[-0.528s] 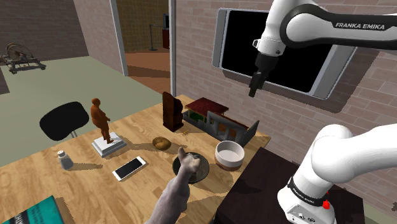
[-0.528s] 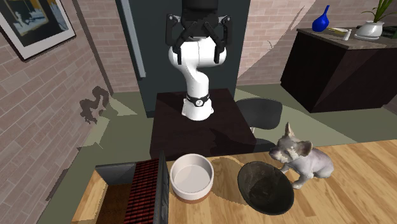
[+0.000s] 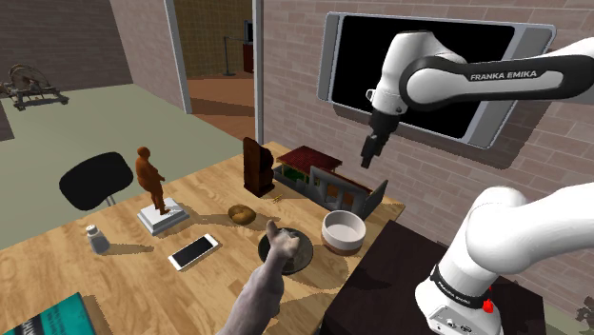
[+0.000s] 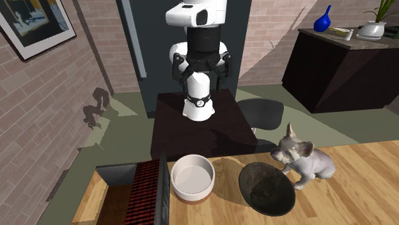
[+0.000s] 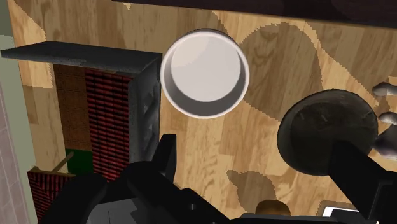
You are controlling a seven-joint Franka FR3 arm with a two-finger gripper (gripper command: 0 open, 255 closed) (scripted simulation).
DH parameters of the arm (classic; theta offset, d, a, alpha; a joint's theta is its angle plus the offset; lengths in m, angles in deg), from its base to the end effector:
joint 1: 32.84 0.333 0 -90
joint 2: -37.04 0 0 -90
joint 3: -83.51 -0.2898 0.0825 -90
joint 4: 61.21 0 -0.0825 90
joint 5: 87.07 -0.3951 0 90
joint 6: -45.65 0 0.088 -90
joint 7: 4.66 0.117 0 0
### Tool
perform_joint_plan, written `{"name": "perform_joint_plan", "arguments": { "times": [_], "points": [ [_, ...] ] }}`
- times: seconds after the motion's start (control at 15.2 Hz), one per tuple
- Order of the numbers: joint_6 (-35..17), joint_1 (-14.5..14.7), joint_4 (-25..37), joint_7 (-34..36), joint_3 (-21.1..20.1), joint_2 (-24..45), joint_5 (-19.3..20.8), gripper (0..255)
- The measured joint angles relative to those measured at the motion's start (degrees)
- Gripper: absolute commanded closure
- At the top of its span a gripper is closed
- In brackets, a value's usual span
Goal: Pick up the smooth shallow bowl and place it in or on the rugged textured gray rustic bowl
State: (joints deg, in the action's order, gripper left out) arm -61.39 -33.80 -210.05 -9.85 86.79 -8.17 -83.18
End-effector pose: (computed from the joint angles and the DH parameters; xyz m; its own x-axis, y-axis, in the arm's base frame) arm 0.3496 -0.0314 0.4708 0.9971 0.0510 0.0562 0.0494 -0.9983 0.0306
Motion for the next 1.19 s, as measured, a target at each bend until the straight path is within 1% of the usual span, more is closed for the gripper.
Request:
{"name": "perform_joint_plan", "arguments": {
  "times": [0.26,0.46,0.66,0.99,1.19],
  "points": [
    [-8.2,0.4,-6.3,0.8,-0.1,2.4,-0.4,0],
    [-14.8,0.9,-8.7,1.4,-0.2,6.8,-0.8,0],
    [-22.6,1.1,-12.6,1.6,-0.1,11.0,-1.0,0],
    [-35.3,1.9,-15.7,1.7,0.2,21.0,-1.7,0],
    [-44.1,3.1,-15.2,2.1,0.0,30.6,-3.0,0]
  ]
}}
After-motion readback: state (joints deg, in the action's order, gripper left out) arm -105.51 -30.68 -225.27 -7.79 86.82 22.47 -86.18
